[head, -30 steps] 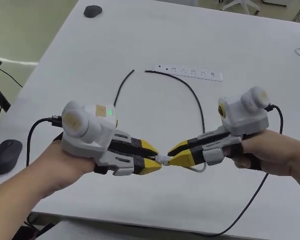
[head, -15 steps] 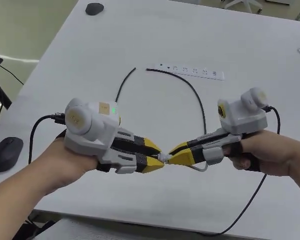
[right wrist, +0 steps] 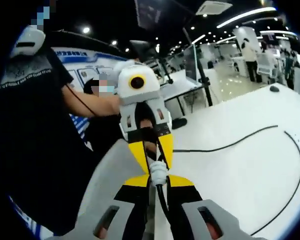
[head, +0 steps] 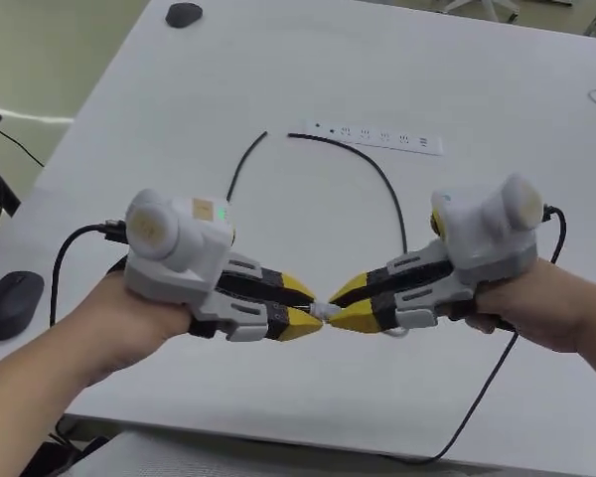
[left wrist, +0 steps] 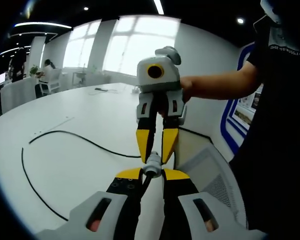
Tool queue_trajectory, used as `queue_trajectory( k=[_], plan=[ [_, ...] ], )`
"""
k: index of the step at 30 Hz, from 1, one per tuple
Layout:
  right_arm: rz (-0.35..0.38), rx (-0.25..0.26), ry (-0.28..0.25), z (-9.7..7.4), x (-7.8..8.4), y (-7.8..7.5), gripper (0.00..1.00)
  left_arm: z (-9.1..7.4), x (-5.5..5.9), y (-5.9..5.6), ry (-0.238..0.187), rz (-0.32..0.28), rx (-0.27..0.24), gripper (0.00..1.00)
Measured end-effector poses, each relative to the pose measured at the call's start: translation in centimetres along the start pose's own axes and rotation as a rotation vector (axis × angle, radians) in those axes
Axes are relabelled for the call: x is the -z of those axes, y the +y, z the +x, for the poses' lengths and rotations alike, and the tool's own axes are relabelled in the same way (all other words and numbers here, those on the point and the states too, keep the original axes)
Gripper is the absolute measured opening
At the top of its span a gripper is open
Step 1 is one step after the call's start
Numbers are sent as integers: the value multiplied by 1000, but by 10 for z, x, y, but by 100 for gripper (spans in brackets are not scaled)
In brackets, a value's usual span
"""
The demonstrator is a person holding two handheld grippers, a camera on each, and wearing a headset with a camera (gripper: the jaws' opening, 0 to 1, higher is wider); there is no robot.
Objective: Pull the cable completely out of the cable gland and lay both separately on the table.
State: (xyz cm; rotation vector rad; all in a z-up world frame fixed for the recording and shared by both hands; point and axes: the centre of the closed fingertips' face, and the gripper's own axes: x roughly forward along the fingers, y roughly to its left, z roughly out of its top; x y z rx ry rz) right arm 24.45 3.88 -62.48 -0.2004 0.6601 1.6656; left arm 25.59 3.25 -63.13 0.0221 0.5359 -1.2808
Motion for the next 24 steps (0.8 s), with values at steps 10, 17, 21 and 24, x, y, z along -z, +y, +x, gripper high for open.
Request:
queue_trajectory(
  k=[10, 17, 21, 24],
  plan=[
    [-411, 250, 163, 4, 6, 1, 7, -1, 3, -1, -6, -68, 14, 15],
    [-535, 360, 185, 4, 7, 3, 7, -1, 1, -4, -9, -78, 24, 15],
    [-541, 367, 184, 2, 8, 0, 8, 1, 1, -5, -8, -73, 19, 15],
    [-534, 367, 177, 0, 7, 0, 8, 1, 0, -5, -12, -71, 20, 15]
  ],
)
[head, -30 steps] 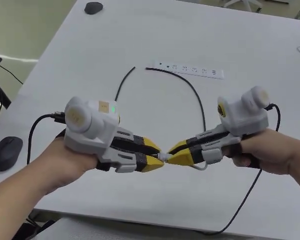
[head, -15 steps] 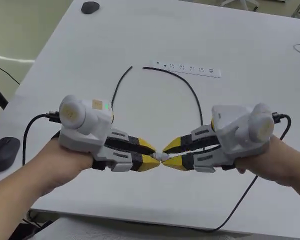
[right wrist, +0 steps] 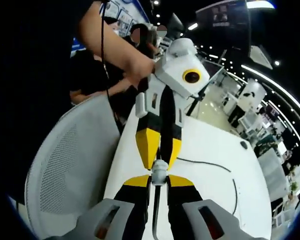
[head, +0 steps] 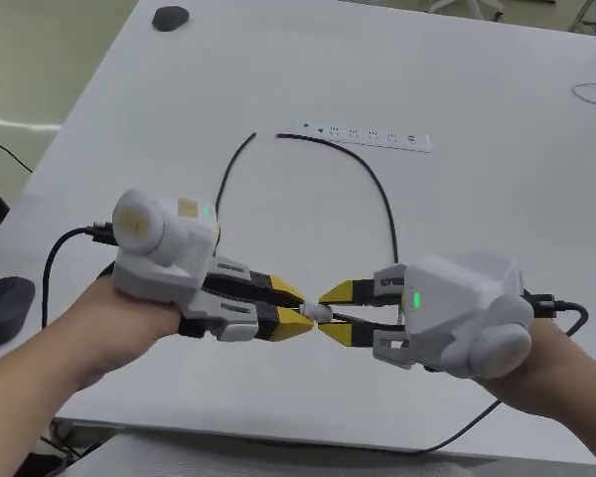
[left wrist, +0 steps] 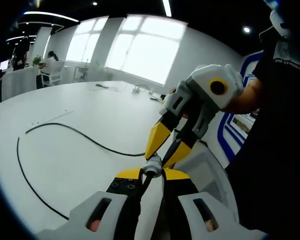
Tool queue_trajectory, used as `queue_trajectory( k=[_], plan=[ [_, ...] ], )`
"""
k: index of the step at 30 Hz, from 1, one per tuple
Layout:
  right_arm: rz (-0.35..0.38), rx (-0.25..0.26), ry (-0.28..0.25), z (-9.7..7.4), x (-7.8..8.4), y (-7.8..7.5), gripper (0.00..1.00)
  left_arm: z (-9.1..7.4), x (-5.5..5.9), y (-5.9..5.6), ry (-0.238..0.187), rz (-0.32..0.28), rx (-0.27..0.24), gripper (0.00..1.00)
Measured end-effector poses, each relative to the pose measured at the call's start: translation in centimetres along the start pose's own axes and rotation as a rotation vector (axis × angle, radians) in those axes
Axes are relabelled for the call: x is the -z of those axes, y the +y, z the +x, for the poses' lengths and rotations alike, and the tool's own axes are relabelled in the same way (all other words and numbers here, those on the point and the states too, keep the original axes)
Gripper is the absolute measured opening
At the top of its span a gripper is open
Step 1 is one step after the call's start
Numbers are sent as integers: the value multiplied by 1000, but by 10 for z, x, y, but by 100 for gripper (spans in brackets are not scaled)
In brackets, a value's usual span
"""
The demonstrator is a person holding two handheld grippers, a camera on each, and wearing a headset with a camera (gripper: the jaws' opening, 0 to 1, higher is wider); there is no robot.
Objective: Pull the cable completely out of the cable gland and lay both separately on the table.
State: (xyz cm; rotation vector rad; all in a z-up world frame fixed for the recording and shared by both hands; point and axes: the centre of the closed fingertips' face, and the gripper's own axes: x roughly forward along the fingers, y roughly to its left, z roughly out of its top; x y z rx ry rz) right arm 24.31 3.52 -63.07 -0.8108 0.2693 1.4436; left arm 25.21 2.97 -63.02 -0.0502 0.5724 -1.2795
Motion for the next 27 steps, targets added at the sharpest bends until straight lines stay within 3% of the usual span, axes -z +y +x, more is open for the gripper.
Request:
queue_trajectory(
  k=[13, 18, 21, 27],
  plan=[
    [105, 19, -22, -4, -4, -7, 9, -1, -5, 1, -14, 41, -13, 15],
    [200, 68, -23, -12, -3, -17, 16, -2, -9, 4, -20, 73, -33, 15],
    [260, 106, 11, -16, 7, -19, 22, -2, -11, 5, -14, 103, -43, 15],
    [305, 176, 60, -18, 20, -16, 15, -4, -16, 9, -19, 136, -69, 15]
  ],
)
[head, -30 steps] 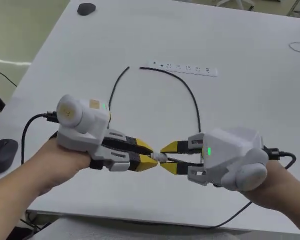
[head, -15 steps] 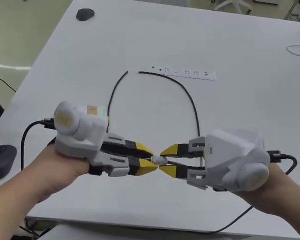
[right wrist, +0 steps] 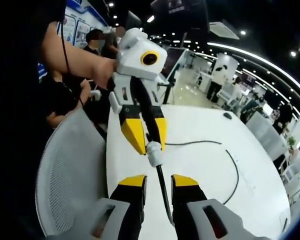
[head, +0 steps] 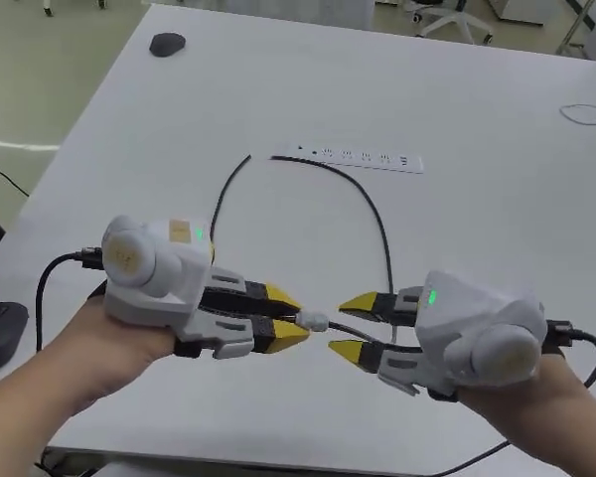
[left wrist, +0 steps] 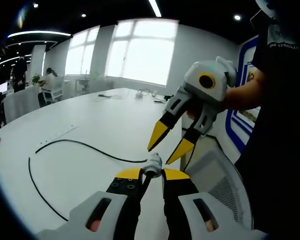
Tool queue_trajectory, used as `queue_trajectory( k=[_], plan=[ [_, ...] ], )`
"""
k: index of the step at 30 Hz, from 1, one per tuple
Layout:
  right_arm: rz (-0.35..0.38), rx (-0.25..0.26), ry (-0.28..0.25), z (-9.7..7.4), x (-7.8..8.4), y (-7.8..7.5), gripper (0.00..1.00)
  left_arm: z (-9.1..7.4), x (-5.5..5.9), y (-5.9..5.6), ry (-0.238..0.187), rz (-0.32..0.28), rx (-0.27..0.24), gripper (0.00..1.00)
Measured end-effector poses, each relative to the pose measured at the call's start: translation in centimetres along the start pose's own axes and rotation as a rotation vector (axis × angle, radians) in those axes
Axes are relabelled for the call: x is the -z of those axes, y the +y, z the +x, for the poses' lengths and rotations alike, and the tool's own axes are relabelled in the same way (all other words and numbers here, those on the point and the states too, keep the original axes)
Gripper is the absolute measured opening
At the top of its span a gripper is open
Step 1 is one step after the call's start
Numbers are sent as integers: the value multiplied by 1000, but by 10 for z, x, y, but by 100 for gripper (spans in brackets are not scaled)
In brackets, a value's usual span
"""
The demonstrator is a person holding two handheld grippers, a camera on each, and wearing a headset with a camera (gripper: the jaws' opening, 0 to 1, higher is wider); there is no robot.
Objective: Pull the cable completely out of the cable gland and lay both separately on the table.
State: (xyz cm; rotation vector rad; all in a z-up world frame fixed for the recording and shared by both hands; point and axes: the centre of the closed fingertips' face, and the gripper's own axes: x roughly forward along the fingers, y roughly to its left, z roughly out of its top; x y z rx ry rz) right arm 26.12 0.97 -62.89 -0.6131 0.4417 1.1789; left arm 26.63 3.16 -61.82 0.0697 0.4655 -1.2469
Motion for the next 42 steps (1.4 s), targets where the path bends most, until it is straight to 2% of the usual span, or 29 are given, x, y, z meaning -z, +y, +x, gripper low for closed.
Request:
queue_trajectory(
  k=[1, 6, 8, 14, 16, 20, 26, 38, 40, 42],
  plan=[
    [13, 30, 5, 0, 2, -3, 13, 0, -1, 1, 0, 9, -4, 15],
    [33, 104, -10, -1, -1, -12, 8, -1, -5, 2, -8, 28, -12, 15],
    [33, 114, -24, -1, -5, -13, 8, -1, -6, 2, -7, 29, -15, 15],
    [3, 118, -30, 4, -12, -10, 6, 0, -11, 3, -14, 29, -25, 15],
    [-8, 136, -32, 3, -14, -12, 3, 1, -12, 4, -12, 31, -24, 15],
    [-9, 146, -29, 4, -12, -14, 1, 2, -12, 4, -11, 24, -27, 15],
    [-18, 134, -25, 5, -9, -10, 0, 3, -8, 1, 2, 19, -22, 15],
    [9, 141, -28, 5, -5, -11, 0, 3, -7, 0, -6, 13, -24, 15],
    [23, 150, -20, 4, -2, -13, 0, 3, -6, 2, -7, 8, -28, 15],
    [54, 146, -39, 3, -2, -14, 0, 2, -7, 1, -16, 5, -28, 15]
  ],
)
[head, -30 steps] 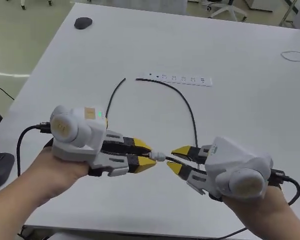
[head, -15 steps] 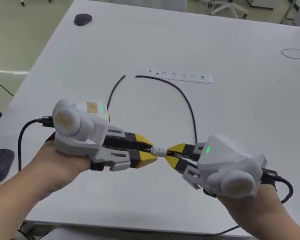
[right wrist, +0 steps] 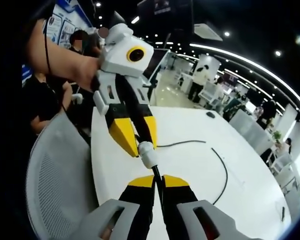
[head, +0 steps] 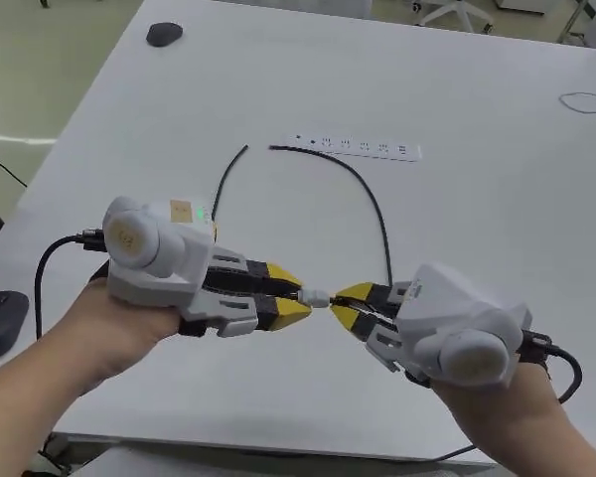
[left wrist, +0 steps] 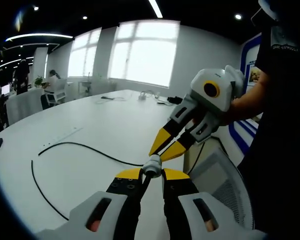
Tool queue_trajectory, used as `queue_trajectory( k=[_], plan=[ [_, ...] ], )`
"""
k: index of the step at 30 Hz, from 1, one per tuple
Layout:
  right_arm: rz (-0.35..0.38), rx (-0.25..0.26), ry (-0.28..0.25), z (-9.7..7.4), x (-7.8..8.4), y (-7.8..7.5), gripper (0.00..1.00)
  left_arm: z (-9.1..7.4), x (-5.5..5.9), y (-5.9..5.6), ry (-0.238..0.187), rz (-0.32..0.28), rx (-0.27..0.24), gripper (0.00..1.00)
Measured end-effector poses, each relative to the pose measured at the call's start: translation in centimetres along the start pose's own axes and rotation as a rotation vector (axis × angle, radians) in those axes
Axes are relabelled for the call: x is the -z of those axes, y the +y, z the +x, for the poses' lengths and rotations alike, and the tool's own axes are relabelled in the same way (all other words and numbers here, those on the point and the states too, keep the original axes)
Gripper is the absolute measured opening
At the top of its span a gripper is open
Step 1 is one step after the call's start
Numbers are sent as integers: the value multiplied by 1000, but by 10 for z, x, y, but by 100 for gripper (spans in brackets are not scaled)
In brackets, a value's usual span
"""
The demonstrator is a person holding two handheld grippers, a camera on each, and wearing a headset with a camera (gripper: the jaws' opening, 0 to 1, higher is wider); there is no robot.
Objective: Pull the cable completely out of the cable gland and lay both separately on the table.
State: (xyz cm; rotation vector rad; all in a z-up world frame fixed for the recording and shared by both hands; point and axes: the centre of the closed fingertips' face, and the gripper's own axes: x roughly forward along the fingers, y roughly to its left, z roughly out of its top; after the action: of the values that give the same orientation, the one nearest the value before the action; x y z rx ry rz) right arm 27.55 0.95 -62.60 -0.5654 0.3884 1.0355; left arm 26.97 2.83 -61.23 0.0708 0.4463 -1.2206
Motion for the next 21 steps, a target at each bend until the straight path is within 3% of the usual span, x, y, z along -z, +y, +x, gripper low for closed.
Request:
queue_trajectory(
  k=[9, 18, 21],
  plan=[
    [78, 33, 11, -3, 13, -10, 0, -2, -3, 0, -13, -12, -9, 15],
    [225, 62, 12, -5, 31, -17, 0, 0, -5, -2, -18, -18, -7, 15],
    [312, 78, 18, -6, 39, -20, 0, 0, -5, -2, -20, -21, -6, 15]
  ],
)
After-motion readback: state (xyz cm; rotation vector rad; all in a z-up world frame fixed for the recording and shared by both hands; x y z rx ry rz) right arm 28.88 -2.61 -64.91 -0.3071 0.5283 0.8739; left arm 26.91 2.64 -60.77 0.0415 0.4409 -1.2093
